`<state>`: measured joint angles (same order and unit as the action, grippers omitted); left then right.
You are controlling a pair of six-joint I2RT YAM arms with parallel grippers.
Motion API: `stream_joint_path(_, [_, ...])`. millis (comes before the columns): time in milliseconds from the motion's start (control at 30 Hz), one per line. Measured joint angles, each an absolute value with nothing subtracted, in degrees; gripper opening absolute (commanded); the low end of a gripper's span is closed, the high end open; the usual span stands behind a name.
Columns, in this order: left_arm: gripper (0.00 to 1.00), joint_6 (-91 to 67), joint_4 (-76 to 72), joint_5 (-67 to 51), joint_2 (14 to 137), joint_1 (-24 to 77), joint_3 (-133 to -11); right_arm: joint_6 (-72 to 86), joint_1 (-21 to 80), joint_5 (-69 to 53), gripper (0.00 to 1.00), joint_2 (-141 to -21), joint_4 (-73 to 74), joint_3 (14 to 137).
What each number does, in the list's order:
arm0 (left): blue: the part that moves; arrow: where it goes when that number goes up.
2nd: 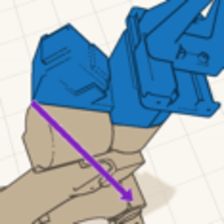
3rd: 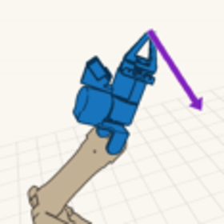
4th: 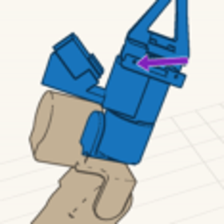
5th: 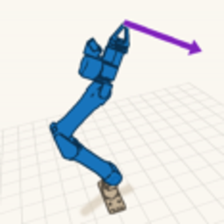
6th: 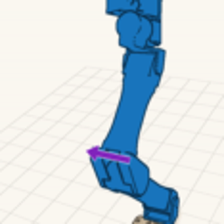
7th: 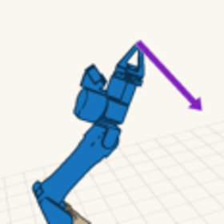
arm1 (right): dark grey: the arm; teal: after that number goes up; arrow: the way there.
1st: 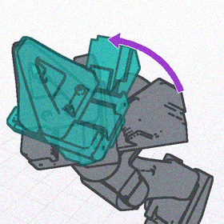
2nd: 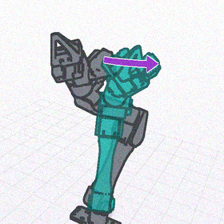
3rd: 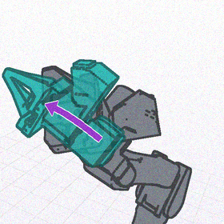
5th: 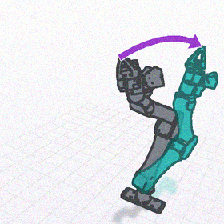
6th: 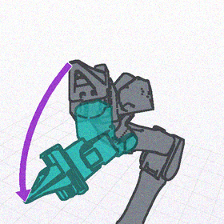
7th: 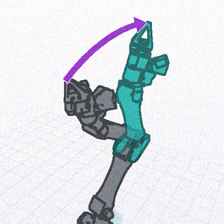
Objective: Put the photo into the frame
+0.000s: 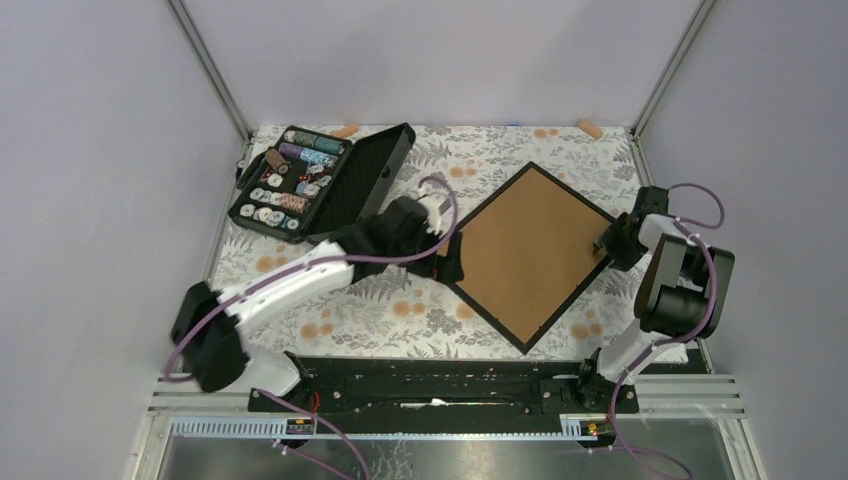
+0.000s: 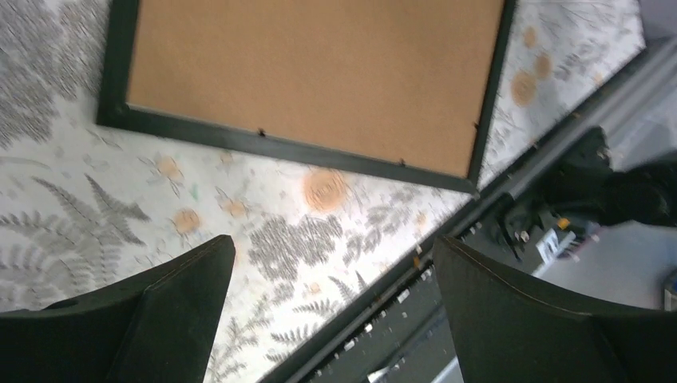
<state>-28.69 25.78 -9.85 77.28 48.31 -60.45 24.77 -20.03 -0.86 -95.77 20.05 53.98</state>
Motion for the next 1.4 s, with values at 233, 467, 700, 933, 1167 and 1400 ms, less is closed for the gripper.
stream_joint_path(233, [0.98,-23.29,28.86,2.7,99.83,48.27,-81.8,20.8,-19.99,-0.56,0.94,-100.9,20.8,61.25])
stream_joint_path(467, [0.99,-19.33,32.51,9.76,122.54,45.41,-101.36,21.26,-19.99,-1.45,0.97,-100.86,21.39,60.8])
stream_joint_path(700, [0.98,-19.53,34.52,6.76,130.26,39.97,-105.41,21.39,-19.99,-4.19,0.96,-100.75,20.45,60.58])
stream_joint_path(933, [0.94,-24.27,25.39,-6.31,124.07,38.85,-93.43,21.34,-19.81,-6.72,0.96,-100.36,18.96,59.88])
stream_joint_path(1167, [0.93,-29.82,20.23,-10.02,108.66,45.76,-70.98,20.64,-17.23,-7.64,0.96,-100.64,18.22,60.16])
stream_joint_path(1400, [0.94,-34.61,19.55,-13.15,96.25,49.65,-56.9,20.6,-7.14,-10.87,0.96,-107.59,19.03,68.69])
